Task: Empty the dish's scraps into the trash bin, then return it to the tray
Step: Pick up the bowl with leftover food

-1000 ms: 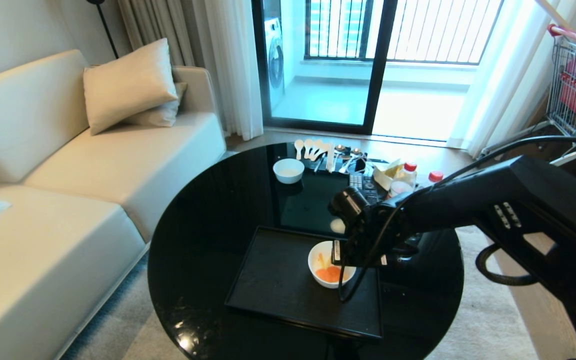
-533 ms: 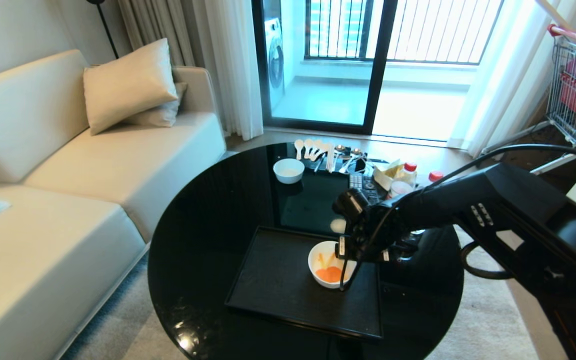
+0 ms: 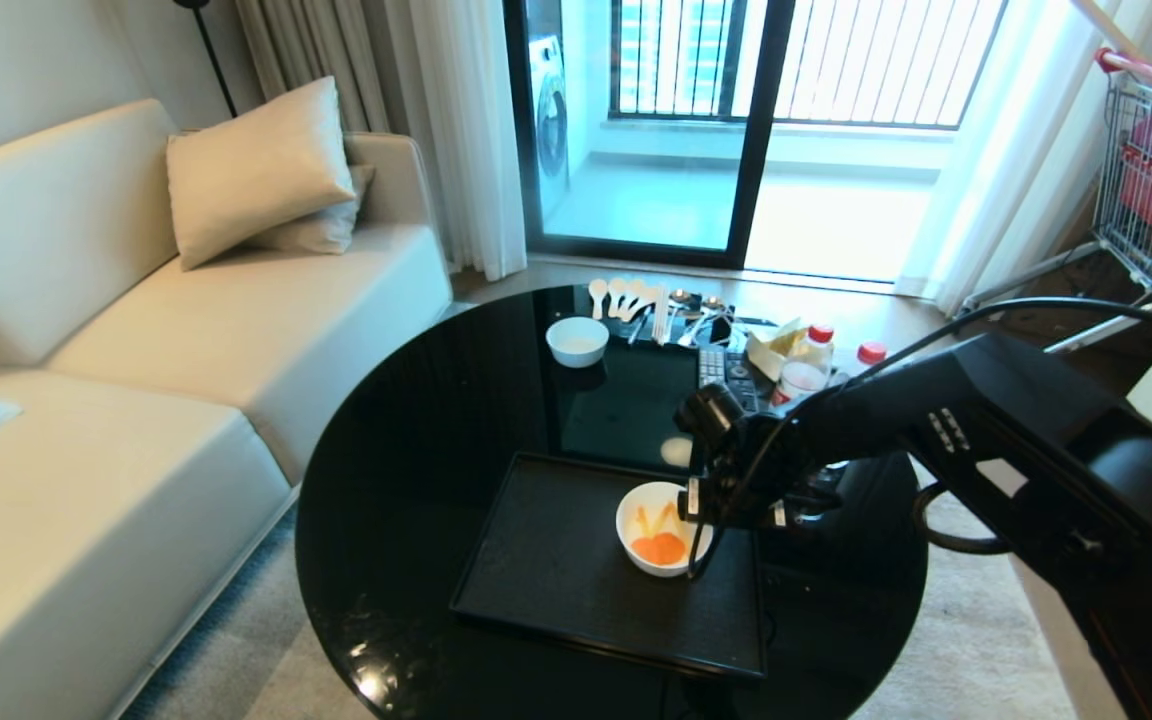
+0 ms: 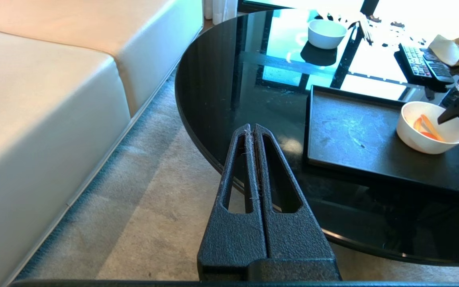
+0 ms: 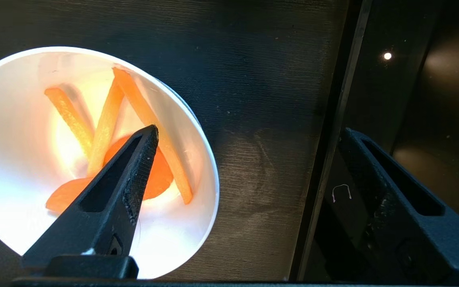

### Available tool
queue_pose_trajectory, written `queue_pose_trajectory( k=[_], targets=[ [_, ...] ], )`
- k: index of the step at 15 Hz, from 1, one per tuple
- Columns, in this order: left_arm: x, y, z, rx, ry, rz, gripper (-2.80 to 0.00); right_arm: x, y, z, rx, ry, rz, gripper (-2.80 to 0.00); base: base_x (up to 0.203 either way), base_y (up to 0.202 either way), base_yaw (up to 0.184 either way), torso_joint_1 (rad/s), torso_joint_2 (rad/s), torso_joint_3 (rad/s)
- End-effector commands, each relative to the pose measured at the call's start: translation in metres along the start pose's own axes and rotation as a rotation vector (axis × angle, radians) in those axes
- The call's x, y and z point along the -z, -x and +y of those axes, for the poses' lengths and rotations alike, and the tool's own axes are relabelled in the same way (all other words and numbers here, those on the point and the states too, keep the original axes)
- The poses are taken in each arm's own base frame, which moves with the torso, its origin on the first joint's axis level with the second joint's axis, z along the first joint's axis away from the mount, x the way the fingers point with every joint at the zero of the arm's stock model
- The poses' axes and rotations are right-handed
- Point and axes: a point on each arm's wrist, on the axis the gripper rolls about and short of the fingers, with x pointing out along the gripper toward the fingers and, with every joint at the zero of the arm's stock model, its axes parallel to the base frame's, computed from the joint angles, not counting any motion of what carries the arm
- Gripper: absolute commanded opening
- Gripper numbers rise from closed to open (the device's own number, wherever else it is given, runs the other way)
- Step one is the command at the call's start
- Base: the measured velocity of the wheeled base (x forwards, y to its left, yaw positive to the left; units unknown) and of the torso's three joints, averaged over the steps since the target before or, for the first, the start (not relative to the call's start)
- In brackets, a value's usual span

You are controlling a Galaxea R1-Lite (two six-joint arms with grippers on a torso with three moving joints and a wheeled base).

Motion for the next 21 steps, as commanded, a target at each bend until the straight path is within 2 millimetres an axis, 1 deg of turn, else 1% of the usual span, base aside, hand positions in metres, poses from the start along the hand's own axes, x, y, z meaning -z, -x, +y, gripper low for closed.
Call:
queue_pose_trajectory(
  k=[1, 10, 21],
  targets=[
    [0.000, 0.000, 0.000, -0.001, 0.001, 0.000, -2.80, 0.000, -0.003, -0.002, 0.007, -0.005, 0.005, 0.00, 0.000, 0.000, 0.000, 0.000, 0.00, 0.000],
    [0.000, 0.000, 0.000, -0.001, 0.001, -0.001, -2.80, 0.005, -0.009, -0.001, 0.012, 0.001, 0.019, 0.00, 0.000, 0.000, 0.000, 0.000, 0.00, 0.000],
    [0.000, 0.000, 0.000, -0.001, 0.001, -0.001, -2.80, 0.013, -0.019, 0.007, 0.007, 0.021, 0.020, 0.00, 0.000, 0.000, 0.000, 0.000, 0.00, 0.000]
  ],
)
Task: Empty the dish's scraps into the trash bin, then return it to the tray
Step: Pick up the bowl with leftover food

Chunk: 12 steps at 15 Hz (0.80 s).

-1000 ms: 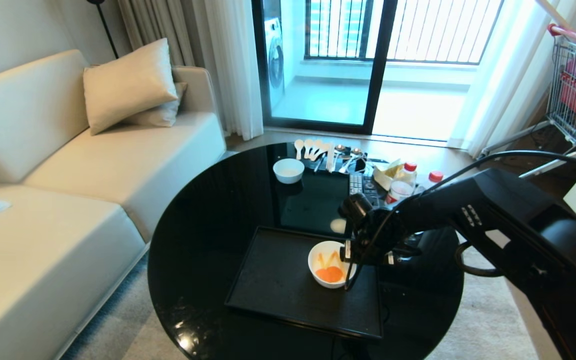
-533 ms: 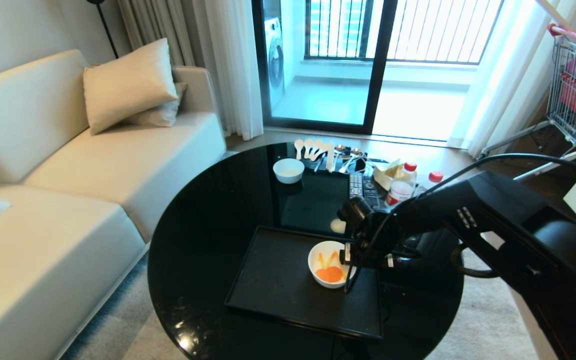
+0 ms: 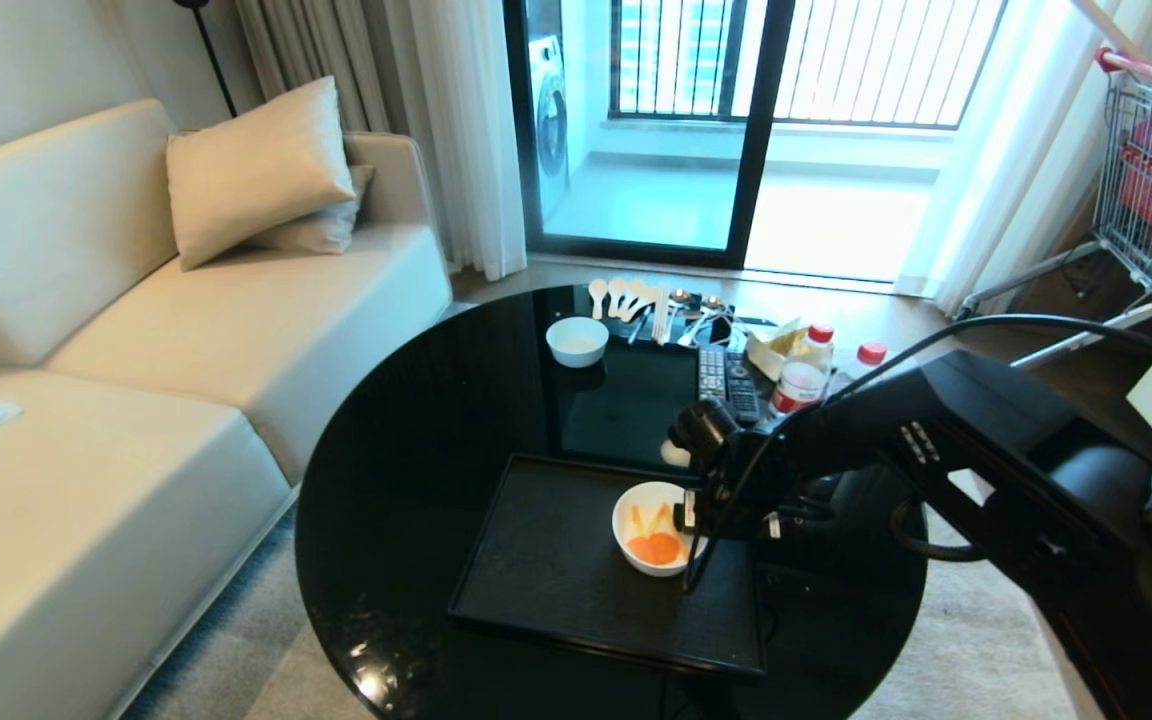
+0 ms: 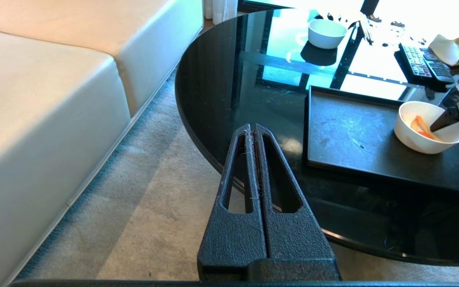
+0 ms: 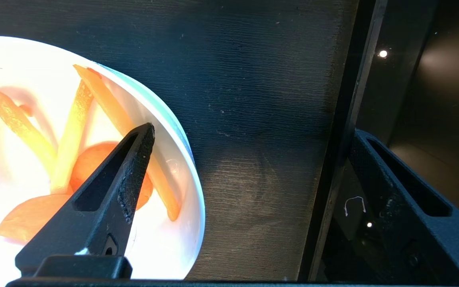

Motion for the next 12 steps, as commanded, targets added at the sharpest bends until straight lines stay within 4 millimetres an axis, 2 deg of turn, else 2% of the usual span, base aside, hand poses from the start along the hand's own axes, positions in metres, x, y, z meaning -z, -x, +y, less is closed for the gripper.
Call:
queue_pose_trajectory(
  k=[1, 4, 5, 12],
  targets=[
    [0.000, 0.000, 0.000, -0.001, 0.001, -0.002, -2.80, 0.003, -0.001, 0.003, 0.000, 0.004, 0.004, 0.00, 0.000, 0.000, 0.000, 0.000, 0.00, 0.000],
    [0.000, 0.000, 0.000, -0.001, 0.001, -0.002, -2.80, 0.006, -0.002, 0.006, -0.003, 0.013, 0.007, 0.00, 0.000, 0.000, 0.000, 0.000, 0.00, 0.000],
    [0.000, 0.000, 0.000, -0.001, 0.001, -0.002, -2.80, 0.006, -0.001, 0.007, -0.005, 0.014, 0.006, -2.80, 0.000, 0.000, 0.000, 0.000, 0.00, 0.000],
    [0.000, 0.000, 0.000, -0.001, 0.001, -0.001, -2.80, 0.009, -0.003, 0.014, -0.012, 0.028, 0.010, -2.80, 0.000, 0.000, 0.000, 0.000, 0.00, 0.000]
  ],
)
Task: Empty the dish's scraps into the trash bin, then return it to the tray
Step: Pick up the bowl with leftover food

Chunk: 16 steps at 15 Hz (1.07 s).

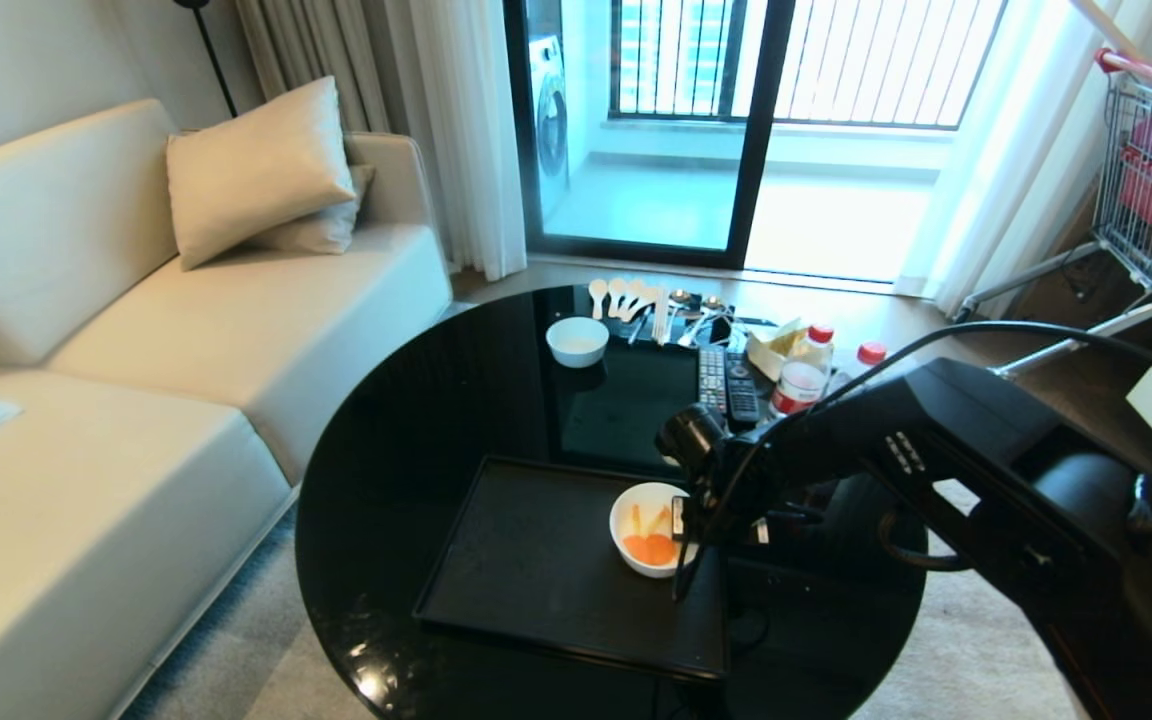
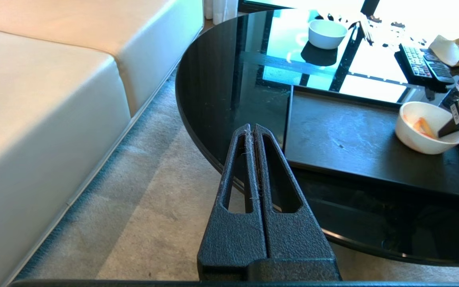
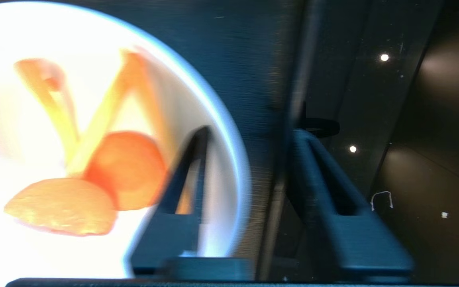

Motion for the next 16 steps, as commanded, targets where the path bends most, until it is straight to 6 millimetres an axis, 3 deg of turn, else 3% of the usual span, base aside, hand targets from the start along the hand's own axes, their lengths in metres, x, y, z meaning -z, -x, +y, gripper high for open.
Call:
queue_pose_trajectory(
  k=[1, 10, 16],
  targets=[
    [0.000, 0.000, 0.000, -0.001, 0.001, -0.001, -2.80, 0.001, -0.001, 0.001, 0.002, 0.000, 0.004, -2.80, 0.000, 0.000, 0.000, 0.000, 0.00, 0.000],
    [0.000, 0.000, 0.000, -0.001, 0.002, -0.001, -2.80, 0.001, 0.001, 0.000, 0.003, -0.002, 0.007, -2.80, 0.000, 0.000, 0.000, 0.000, 0.00, 0.000],
    [0.000, 0.000, 0.000, -0.001, 0.001, -0.001, -2.80, -0.009, 0.020, -0.002, -0.020, -0.079, -0.027, -2.80, 0.000, 0.000, 0.000, 0.000, 0.00, 0.000]
  ],
)
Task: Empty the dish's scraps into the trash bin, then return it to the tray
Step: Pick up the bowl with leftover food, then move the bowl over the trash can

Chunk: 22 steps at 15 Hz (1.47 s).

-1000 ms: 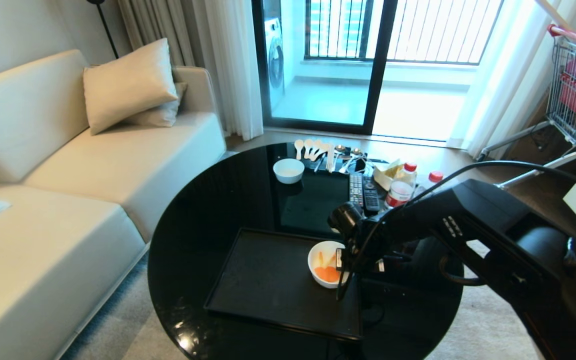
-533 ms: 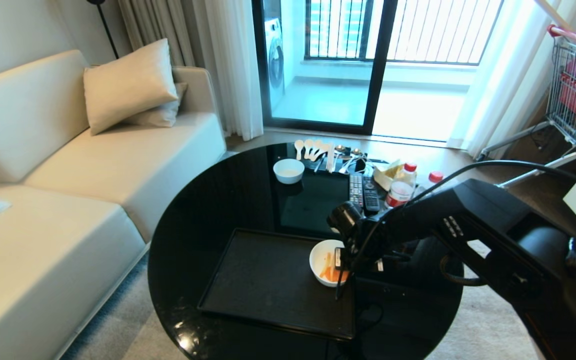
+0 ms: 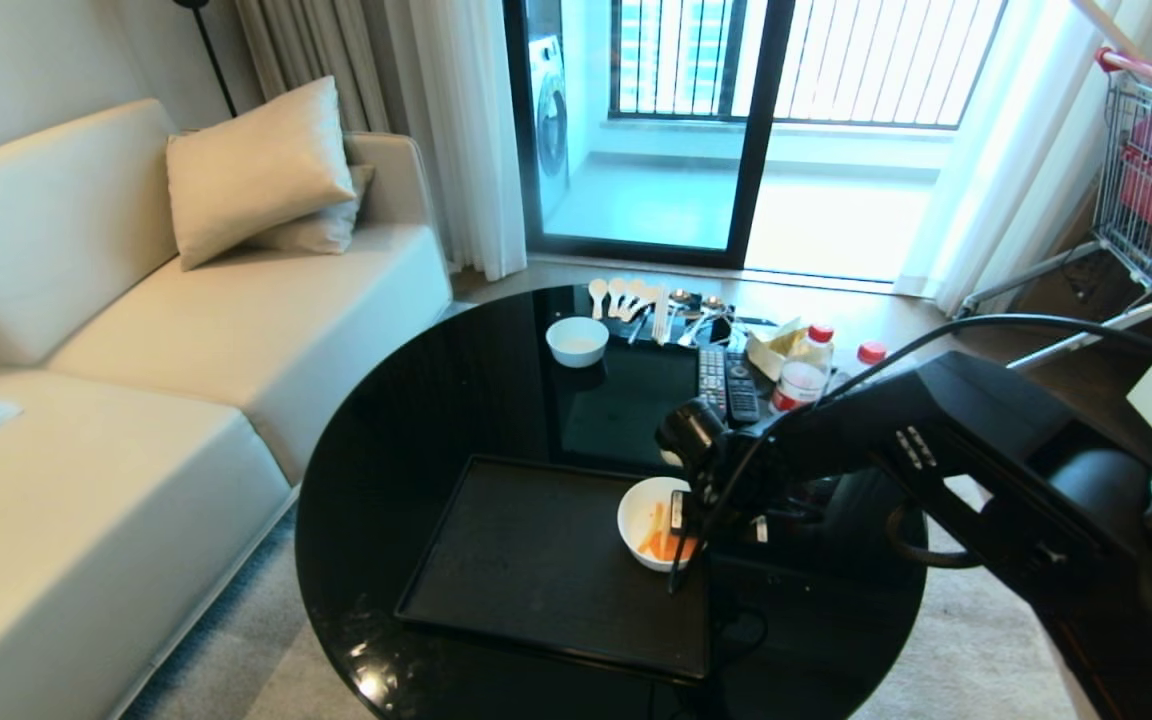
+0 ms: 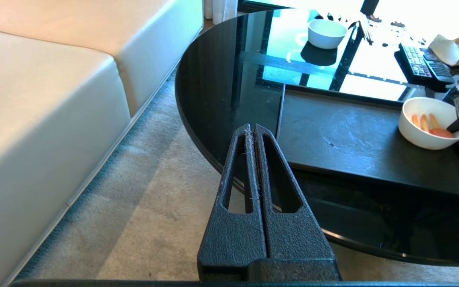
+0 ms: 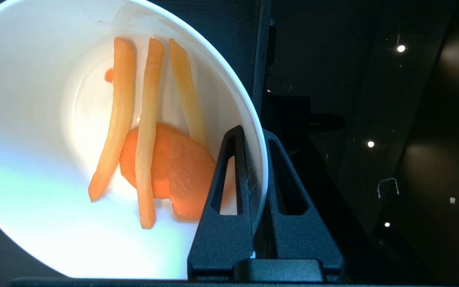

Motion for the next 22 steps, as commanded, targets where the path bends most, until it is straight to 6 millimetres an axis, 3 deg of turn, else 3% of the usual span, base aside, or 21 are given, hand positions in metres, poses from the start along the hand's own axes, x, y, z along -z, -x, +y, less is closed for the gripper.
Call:
queue_pose_trajectory(
  k=[1, 5, 13, 21, 22],
  targets=[
    [0.000, 0.000, 0.000, -0.001, 0.000, -0.001, -2.80, -0.006, 0.013, 0.000, -0.015, -0.041, -0.023, -2.80, 0.000, 0.000, 0.000, 0.000, 0.00, 0.000],
    [0.000, 0.000, 0.000, -0.001, 0.000, 0.000, -2.80, -0.008, 0.027, -0.002, -0.021, -0.071, -0.032, -2.80, 0.000, 0.000, 0.000, 0.000, 0.00, 0.000],
    [0.000, 0.000, 0.000, -0.001, 0.000, -0.001, -2.80, 0.012, 0.011, -0.012, 0.029, -0.057, 0.031, -2.80, 0.000, 0.000, 0.000, 0.000, 0.00, 0.000],
    [0.000, 0.000, 0.000, -0.001, 0.000, -0.001, -2.80, 0.014, 0.000, -0.009, 0.019, -0.056, 0.020, -2.80, 0.000, 0.000, 0.000, 0.000, 0.00, 0.000],
    [0.000, 0.000, 0.000, -0.001, 0.002, -0.001, -2.80, 0.014, -0.001, -0.010, 0.020, -0.054, 0.021, 0.00, 0.000, 0.000, 0.000, 0.000, 0.00, 0.000]
  ],
)
